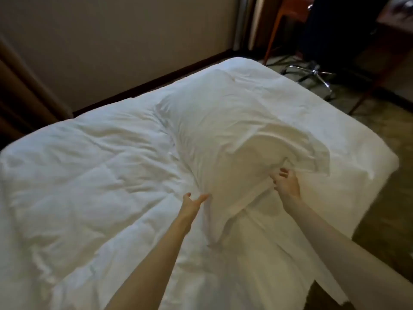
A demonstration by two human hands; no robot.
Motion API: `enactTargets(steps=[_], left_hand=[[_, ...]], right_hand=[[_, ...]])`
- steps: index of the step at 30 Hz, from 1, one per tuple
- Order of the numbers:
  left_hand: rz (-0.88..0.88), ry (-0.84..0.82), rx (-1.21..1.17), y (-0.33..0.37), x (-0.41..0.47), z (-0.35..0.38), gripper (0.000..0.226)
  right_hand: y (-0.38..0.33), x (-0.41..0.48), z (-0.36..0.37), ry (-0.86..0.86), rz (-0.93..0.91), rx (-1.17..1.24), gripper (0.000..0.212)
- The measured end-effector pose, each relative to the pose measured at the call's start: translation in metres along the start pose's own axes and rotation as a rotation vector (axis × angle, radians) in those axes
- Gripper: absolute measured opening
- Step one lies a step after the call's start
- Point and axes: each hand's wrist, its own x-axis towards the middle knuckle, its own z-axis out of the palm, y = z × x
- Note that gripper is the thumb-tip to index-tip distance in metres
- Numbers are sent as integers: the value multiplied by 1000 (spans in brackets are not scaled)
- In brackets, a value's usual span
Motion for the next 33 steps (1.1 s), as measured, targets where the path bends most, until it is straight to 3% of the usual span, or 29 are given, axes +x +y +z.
enactTargets(steps=[4, 8, 12, 15, 18, 21, 26, 33], left_hand=[[-2, -84, 141, 14, 30, 28, 75], [77, 32, 124, 19, 48, 40, 53], [162, 52, 36, 34, 42, 36, 35], [254, 114, -13, 62, 27, 18, 28], [379, 184, -3, 94, 1, -7, 18], [491, 198, 19, 117, -26, -33, 10], [605, 139, 184, 107, -80, -80, 22], [452, 147, 453, 24, -152, -169, 10]], right_hand=[[-19, 25, -11, 113, -115, -79, 58], [-48, 46, -13, 151, -297, -248, 54], [-74, 59, -14, 238, -359, -411, 59], [-86, 67, -12, 255, -331, -475, 64], [-87, 66, -5, 161, -258, -462, 69], [-82, 57, 6, 152, -300, -437, 65], [-87, 46, 10, 259, -227, -310, 69], [-41, -3, 54, -185, 48, -177, 73]])
